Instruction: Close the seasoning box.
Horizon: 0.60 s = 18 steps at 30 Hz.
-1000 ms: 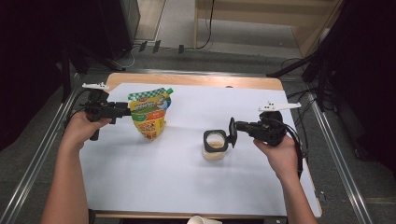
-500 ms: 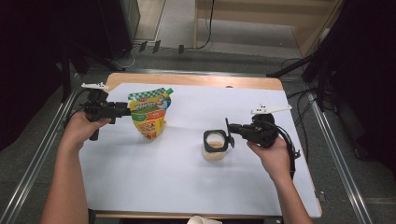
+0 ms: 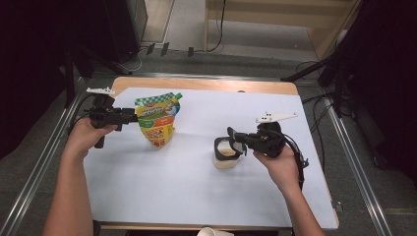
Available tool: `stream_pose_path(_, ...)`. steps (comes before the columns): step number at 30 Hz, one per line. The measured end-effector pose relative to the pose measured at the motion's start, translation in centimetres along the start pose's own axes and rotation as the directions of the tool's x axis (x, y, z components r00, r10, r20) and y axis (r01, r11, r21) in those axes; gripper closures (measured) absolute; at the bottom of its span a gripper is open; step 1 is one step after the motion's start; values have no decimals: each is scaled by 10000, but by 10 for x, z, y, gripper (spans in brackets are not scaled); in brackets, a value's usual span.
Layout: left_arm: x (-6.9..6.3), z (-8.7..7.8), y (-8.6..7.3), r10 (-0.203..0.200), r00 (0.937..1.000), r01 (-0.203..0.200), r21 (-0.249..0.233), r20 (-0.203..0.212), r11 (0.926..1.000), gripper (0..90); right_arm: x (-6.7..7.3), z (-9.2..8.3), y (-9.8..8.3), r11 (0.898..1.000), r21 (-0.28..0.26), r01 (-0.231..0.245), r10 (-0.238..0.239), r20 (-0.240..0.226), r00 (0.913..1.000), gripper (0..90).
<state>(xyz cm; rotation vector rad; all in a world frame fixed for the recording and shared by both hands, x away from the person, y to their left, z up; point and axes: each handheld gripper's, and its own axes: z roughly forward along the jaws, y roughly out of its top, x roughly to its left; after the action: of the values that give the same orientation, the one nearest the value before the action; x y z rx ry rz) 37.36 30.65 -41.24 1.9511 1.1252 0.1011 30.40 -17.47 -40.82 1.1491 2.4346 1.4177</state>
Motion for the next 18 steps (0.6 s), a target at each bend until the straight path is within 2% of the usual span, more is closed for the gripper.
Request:
stream_pose_path(8,1,1,-1,0,10000,0,0,84,10000,369,4,10,-3,9999,61,119,-118,-218,9997,900)
stream_pose_path(14,1,2,-1,-50,9999,50,34,104,10000,368,10,22,-6,9990,359,281,-267,-373,9989,900)
stream_pose_path(18,2,3,-2,-89,9999,89,63,132,9999,368,12,28,-8,9968,618,497,-485,-198,9986,900)
